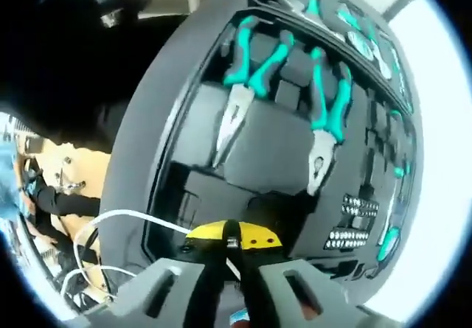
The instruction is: Pick up the tools and put them into their designated positions in the toolbox.
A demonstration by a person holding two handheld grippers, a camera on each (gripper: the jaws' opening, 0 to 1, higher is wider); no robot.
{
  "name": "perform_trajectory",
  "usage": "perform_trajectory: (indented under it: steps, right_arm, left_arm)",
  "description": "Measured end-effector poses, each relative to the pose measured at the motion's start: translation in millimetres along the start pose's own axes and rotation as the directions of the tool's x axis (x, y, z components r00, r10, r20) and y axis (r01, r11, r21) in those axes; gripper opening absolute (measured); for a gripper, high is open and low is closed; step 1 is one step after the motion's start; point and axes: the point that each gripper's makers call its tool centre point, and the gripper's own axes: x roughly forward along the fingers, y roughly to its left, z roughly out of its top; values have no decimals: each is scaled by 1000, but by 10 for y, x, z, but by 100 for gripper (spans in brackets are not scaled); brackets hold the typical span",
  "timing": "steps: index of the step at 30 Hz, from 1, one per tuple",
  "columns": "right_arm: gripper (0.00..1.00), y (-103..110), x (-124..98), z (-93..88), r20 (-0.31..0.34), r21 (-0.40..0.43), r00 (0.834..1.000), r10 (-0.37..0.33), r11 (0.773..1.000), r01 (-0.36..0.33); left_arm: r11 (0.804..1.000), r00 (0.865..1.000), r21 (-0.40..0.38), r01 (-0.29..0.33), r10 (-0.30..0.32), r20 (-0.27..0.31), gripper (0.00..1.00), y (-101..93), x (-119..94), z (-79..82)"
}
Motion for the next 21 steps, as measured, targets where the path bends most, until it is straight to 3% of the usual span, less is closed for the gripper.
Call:
perform_trajectory:
  steps: [5,7,10,13,18,21]
  right_arm:
    - [6,67,-48,-193,-106,-3,994,21,1000,-21]
    - [6,68,-73,-196,-131,25,991,-10,1000,13]
    - [8,30,-88,-242,-148,-15,989,-22,1000,20]
    - [10,100,-33,-202,-160,-1,987,-23,1000,23]
    - [8,-10,39,-302,-275,75,958,-82,992,106]
    - [8,-55,53,-322,-284,58,954,-96,991,117]
  left_arm:
    - [1000,1000,2,-3,3,-2,11,7,10,-14]
    - [1000,1000,3,-5,5,-4,11,9,11,-20]
    - [1000,1000,3,-6,6,-4,11,10,13,-23]
    - [1000,1000,4,-5,5,-4,11,8,15,-25]
    - [1000,1000,5,-3,3,-4,11,11,22,-30]
    - [1000,1000,6,-4,4,-6,11,9,20,-33]
